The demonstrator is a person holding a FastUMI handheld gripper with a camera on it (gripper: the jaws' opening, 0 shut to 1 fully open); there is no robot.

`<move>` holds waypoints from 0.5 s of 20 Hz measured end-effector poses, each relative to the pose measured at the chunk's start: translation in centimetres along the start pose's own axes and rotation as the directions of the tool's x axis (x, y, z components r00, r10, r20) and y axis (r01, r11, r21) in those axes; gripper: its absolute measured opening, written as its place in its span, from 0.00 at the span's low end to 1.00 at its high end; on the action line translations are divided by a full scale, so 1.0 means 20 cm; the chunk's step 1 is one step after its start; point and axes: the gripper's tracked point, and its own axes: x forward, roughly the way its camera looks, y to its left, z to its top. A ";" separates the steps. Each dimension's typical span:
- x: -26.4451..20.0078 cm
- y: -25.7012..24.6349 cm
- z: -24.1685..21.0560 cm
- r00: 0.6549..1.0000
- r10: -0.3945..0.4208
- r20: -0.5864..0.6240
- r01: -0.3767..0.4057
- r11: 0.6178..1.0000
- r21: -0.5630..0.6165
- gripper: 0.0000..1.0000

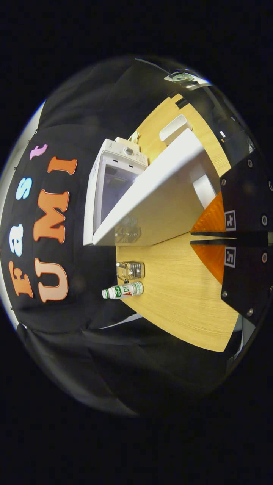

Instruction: Open the microwave, put the food inside, and close the microwave door.

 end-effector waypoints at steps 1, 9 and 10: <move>0.01 -0.06 0.01 1.000 -0.020 0.004 0.020 1.000 0.000 0.01; 0.18 -0.44 0.10 0.994 -0.107 0.022 0.104 0.989 0.100 0.01; 0.21 -0.47 0.12 0.994 -0.108 0.029 0.104 0.988 0.112 0.01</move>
